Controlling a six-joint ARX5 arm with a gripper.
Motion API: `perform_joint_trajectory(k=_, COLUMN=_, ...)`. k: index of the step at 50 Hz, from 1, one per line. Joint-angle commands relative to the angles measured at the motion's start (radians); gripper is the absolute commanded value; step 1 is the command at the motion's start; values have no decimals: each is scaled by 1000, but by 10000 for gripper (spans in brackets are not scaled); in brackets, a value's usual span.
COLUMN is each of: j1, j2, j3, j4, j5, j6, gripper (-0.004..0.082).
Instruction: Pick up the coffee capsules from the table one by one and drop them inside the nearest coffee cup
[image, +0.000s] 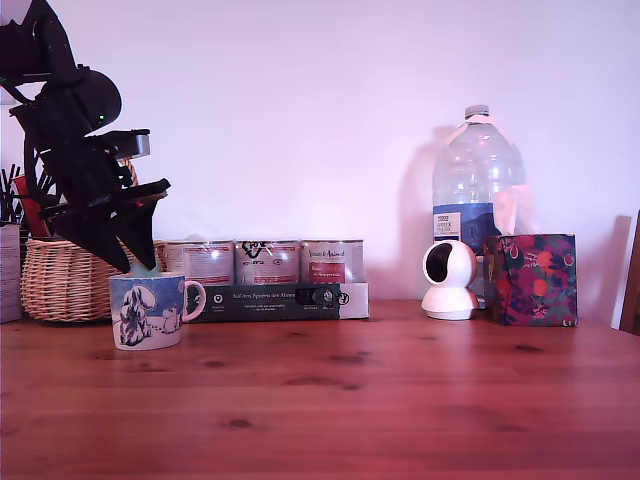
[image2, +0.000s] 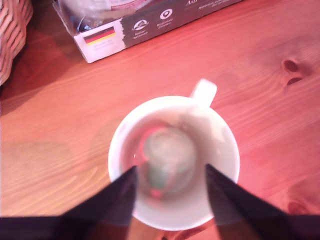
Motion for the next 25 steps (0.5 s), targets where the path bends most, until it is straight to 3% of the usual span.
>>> perform_joint_trajectory(k=1, j1=-3, j2=22, j3=8, j4=14, j5=3, j6=-3, gripper=746)
perform_joint_trajectory(k=14, j1=-10, j2=-5, j3=9, j4=-11, j5=4, j6=3, gripper=710)
perform_joint_trajectory(k=19, j1=-10, j2=-41, j3=9, j4=-10, j5=13, j6=2, gripper=580)
perform_joint_trajectory(k=25, j1=-10, j2=-98, j3=9, j4=-13, j5=42, j6=-5, gripper=287)
